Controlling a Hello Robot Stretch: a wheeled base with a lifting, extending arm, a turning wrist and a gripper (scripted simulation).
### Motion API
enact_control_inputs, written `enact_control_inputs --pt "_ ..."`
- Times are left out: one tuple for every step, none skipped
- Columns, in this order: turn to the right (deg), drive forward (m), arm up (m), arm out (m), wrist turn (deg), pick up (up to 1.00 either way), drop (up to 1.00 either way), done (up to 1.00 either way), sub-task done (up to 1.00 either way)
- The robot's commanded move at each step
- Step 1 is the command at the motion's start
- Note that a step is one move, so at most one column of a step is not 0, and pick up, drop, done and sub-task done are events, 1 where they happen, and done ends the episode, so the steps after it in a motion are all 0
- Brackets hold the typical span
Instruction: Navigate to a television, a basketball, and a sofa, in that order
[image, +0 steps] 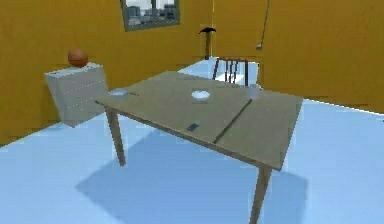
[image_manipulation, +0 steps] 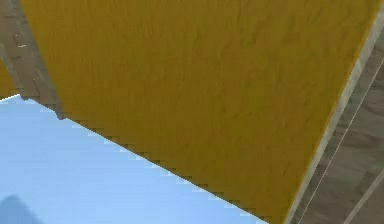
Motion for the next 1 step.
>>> enact_control_inputs --pt "0.0 0.50 0.00 0.00 0.0 0.00 0.00 0.00 0.00"
